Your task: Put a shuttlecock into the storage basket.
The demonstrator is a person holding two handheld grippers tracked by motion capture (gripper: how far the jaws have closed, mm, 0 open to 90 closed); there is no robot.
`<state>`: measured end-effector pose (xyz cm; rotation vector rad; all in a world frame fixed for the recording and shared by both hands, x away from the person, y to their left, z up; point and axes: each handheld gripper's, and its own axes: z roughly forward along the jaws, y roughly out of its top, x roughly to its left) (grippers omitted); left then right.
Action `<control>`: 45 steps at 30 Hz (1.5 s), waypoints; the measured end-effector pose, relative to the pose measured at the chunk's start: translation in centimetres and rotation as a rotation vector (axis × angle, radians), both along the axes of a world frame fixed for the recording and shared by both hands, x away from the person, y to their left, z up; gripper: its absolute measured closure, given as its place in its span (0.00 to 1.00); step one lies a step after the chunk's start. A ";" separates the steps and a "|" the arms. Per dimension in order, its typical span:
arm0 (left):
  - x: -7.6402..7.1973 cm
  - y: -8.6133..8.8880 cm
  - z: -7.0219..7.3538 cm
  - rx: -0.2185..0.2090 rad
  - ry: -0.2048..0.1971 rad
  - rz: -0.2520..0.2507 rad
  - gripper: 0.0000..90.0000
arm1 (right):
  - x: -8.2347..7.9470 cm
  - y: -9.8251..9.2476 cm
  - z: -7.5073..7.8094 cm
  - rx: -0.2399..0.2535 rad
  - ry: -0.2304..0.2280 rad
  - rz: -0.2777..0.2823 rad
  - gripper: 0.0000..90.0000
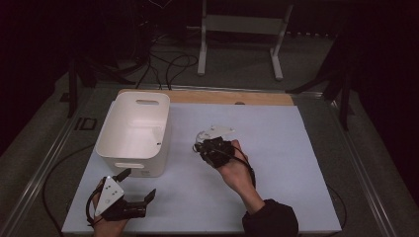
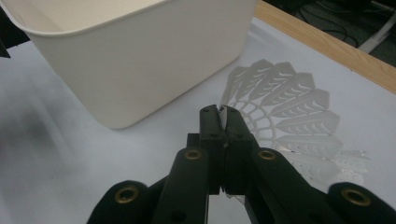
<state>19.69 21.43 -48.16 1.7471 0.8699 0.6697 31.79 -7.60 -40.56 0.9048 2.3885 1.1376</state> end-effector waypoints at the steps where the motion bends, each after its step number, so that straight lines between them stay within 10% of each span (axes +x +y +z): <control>1: 0.0 0.0 0.0 0.000 0.000 0.000 0.00 | 0.0 0.0 0.0 0.001 -0.002 0.000 0.99; 45: 0.0 0.1 0.0 0.004 0.001 0.001 0.00 | -0.2 0.6 1.8 0.065 -0.051 0.008 0.99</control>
